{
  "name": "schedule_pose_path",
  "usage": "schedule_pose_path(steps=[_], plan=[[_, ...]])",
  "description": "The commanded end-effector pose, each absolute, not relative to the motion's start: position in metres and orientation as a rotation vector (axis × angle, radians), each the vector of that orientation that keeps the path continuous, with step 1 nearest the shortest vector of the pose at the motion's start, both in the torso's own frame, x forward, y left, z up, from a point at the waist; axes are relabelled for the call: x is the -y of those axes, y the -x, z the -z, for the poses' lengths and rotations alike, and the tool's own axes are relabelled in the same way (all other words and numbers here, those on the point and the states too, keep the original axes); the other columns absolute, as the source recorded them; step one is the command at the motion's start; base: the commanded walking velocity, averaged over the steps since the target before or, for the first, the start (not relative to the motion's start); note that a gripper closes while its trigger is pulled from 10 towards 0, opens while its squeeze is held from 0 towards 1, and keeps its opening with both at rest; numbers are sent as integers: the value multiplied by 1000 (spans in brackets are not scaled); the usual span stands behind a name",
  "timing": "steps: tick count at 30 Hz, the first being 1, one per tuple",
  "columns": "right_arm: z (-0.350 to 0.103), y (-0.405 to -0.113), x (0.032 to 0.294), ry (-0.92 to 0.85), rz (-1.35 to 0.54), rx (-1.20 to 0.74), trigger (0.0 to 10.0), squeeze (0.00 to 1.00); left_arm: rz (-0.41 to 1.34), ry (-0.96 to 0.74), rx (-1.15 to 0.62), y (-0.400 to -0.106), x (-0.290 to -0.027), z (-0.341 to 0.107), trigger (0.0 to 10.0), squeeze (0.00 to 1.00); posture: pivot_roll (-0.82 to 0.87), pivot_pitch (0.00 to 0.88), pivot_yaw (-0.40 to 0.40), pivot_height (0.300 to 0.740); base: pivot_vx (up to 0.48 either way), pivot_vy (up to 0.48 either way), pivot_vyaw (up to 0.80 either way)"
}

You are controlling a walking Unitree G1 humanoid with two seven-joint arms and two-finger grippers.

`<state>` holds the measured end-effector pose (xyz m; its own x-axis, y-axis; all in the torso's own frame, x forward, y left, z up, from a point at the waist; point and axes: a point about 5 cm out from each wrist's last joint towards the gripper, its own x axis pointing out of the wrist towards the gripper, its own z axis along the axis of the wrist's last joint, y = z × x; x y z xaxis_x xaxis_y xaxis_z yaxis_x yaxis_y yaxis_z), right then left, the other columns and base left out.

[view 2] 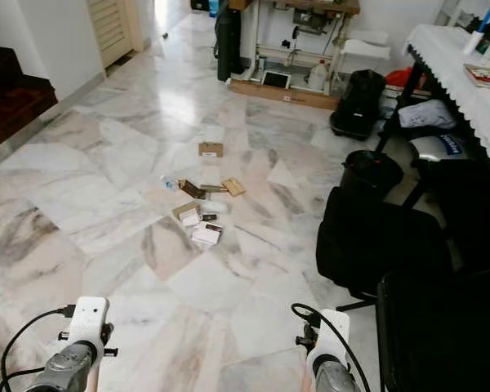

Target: Sweep floor

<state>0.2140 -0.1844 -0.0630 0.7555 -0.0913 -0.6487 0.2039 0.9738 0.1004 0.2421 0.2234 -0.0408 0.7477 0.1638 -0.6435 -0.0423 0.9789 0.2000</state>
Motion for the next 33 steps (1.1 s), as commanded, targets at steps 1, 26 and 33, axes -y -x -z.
schedule_pose_path(steps=[1, 26, 33], plan=[[70, -204, 182, -198, 181, -739, 10000, 0, -79, -176, -761, -236, -217, 47, 10000, 0, 98, 0, -63, 740, 0, 0, 0], [76, -193, 175, -257, 226, -760, 10000, 0, -124, -95, -735, -238, -223, 44, 10000, 0, 85, 0, -42, 740, 0, 0, 0], [78, -189, 172, -257, 209, -770, 10000, 0, -135, -82, -747, -234, -224, 47, 10000, 0, 85, 2, -44, 740, 0, 0, 0]])
